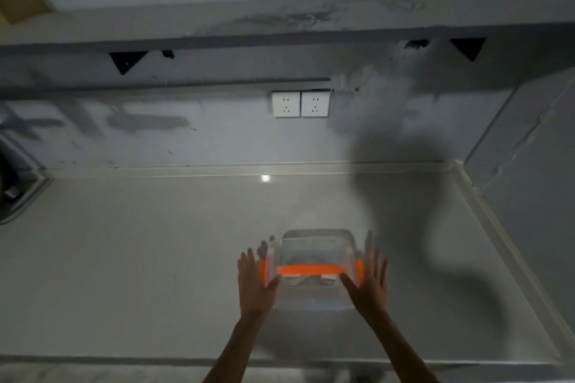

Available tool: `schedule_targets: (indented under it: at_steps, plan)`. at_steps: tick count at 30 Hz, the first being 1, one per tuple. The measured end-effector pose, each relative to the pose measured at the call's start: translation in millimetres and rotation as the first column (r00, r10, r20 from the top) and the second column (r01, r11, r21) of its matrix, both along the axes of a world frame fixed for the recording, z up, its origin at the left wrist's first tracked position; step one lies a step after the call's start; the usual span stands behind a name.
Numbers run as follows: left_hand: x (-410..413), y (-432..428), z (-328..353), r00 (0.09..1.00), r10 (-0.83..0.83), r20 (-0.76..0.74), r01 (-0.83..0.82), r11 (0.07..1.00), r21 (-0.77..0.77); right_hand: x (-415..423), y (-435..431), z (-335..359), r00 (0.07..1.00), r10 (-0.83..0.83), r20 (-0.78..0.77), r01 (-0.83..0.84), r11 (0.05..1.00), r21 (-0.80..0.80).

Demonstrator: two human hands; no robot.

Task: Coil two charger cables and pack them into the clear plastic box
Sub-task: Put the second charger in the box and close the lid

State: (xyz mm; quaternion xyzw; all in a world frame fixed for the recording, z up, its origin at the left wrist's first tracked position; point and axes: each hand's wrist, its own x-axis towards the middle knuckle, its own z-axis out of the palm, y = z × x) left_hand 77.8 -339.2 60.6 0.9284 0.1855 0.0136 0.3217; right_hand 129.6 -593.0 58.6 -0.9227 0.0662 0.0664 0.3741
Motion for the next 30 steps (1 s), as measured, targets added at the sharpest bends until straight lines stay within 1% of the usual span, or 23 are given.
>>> schedule_targets:
  at_steps: [1, 2, 3, 4, 5, 6, 7, 8, 9, 10, 11, 13, 15, 16, 18, 19, 20, 23, 24, 25, 27, 29, 30]
  plan:
    - [-11.3, 3.2, -1.4, 0.99, 0.074, -0.124, -0.103, 0.965, -0.24, -5.5, -6.7, -6.7, 0.99, -0.104, -0.093, 0.112, 0.99, 0.083]
    - [-18.3, 7.6, -17.8, 0.987, 0.073, -0.14, -0.108, 0.96, -0.259, -12.4, -10.7, -10.5, 0.975, -0.113, -0.189, 0.143, 0.978, 0.155]
    - [-18.5, 8.7, -12.7, 0.962, 0.132, -0.24, -0.251, 0.776, -0.579, -19.3, -10.7, -10.4, 0.965, -0.056, -0.255, 0.123, 0.96, 0.253]
    - [-25.4, 6.0, -17.0, 0.983, 0.008, -0.183, -0.101, 0.857, -0.505, -26.0, -6.7, -9.3, 0.952, 0.018, -0.305, 0.096, 0.93, 0.355]
    - [-23.2, -2.6, -8.9, 0.952, 0.117, -0.284, -0.262, 0.792, -0.551, -29.7, 0.1, -8.7, 0.938, 0.002, -0.347, 0.166, 0.875, 0.455]
    - [-20.1, -6.5, -15.2, 0.926, 0.258, -0.277, -0.374, 0.736, -0.564, -32.9, 5.6, -5.3, 0.909, -0.074, -0.409, 0.31, 0.777, 0.549]
    - [-21.6, -15.1, -3.1, 0.889, 0.361, -0.282, -0.457, 0.648, -0.609, -33.8, 10.4, -4.2, 0.865, -0.143, -0.482, 0.441, 0.676, 0.59]
    - [-22.0, -26.6, 10.3, 0.88, 0.421, -0.218, -0.454, 0.613, -0.646, -33.1, 14.2, -3.2, 0.841, -0.172, -0.513, 0.508, 0.579, 0.638]
    - [-21.6, -28.3, 8.3, 0.869, 0.468, -0.161, -0.454, 0.625, -0.636, -31.0, 16.4, -3.9, 0.837, -0.175, -0.519, 0.521, 0.546, 0.656]
    - [-22.8, -32.9, 14.8, 0.873, 0.473, -0.124, -0.444, 0.662, -0.604, -31.7, 15.3, -2.2, 0.835, -0.177, -0.521, 0.526, 0.532, 0.663]
    - [-24.1, -34.3, 11.1, 0.881, 0.469, -0.055, -0.417, 0.718, -0.558, -30.0, 13.8, -0.6, 0.843, -0.174, -0.509, 0.514, 0.538, 0.668]
    - [-28.1, -38.0, 11.4, 0.897, 0.436, 0.076, -0.347, 0.8, -0.489, -30.6, 12.7, 6.1, 0.853, -0.159, -0.497, 0.497, 0.54, 0.68]
    - [-29.2, -42.1, 12.7, 0.903, 0.415, 0.112, -0.334, 0.842, -0.423, -31.7, 13.1, 7.7, 0.867, -0.124, -0.483, 0.463, 0.56, 0.687]
    - [-29.5, -41.8, 14.5, 0.914, 0.39, 0.114, -0.326, 0.871, -0.367, -30.7, 12.9, 6.0, 0.861, -0.135, -0.49, 0.478, 0.545, 0.689]
    - [-29.3, -38.7, 7.3, 0.946, 0.294, 0.137, -0.259, 0.939, -0.225, -30.6, 11.8, 3.7, 0.846, -0.175, -0.503, 0.515, 0.512, 0.688]
    - [-28.9, -36.1, 2.3, 0.957, 0.253, 0.144, -0.228, 0.959, -0.168, -29.8, 11.1, 2.9, 0.847, -0.176, -0.502, 0.514, 0.511, 0.689]
    - [-29.5, -35.5, 2.4, 0.96, 0.24, 0.146, -0.219, 0.965, -0.145, -30.0, 11.5, 2.2, 0.846, -0.168, -0.506, 0.513, 0.515, 0.687]
    - [-28.2, -35.9, 3.6, 0.96, 0.236, 0.148, -0.219, 0.968, -0.123, -29.2, 12.8, 4.9, 0.859, -0.159, -0.486, 0.487, 0.544, 0.684]
    - [-28.1, -36.9, 4.1, 0.958, 0.248, 0.14, -0.23, 0.964, -0.133, -28.4, 13.6, 7.5, 0.877, -0.168, -0.451, 0.46, 0.571, 0.681]
    - [-28.0, -37.8, 3.5, 0.957, 0.256, 0.137, -0.236, 0.96, -0.149, -26.9, 13.6, 5.6, 0.906, -0.19, -0.379, 0.41, 0.616, 0.672]
    - [-29.2, -39.0, 3.8, 0.952, 0.276, 0.132, -0.251, 0.951, -0.179, -27.0, 14.1, 9.1, 0.956, -0.221, -0.192, 0.292, 0.736, 0.61]
    - [-30.3, -38.0, 2.6, 0.947, 0.292, 0.133, -0.262, 0.943, -0.205, -29.8, 14.7, 12.6, 0.972, -0.221, -0.079, 0.23, 0.832, 0.505]
    - [-30.4, -37.8, 3.0, 0.947, 0.294, 0.127, -0.264, 0.941, -0.21, -32.0, 15.2, 14.0, 0.979, -0.199, -0.053, 0.203, 0.884, 0.421]
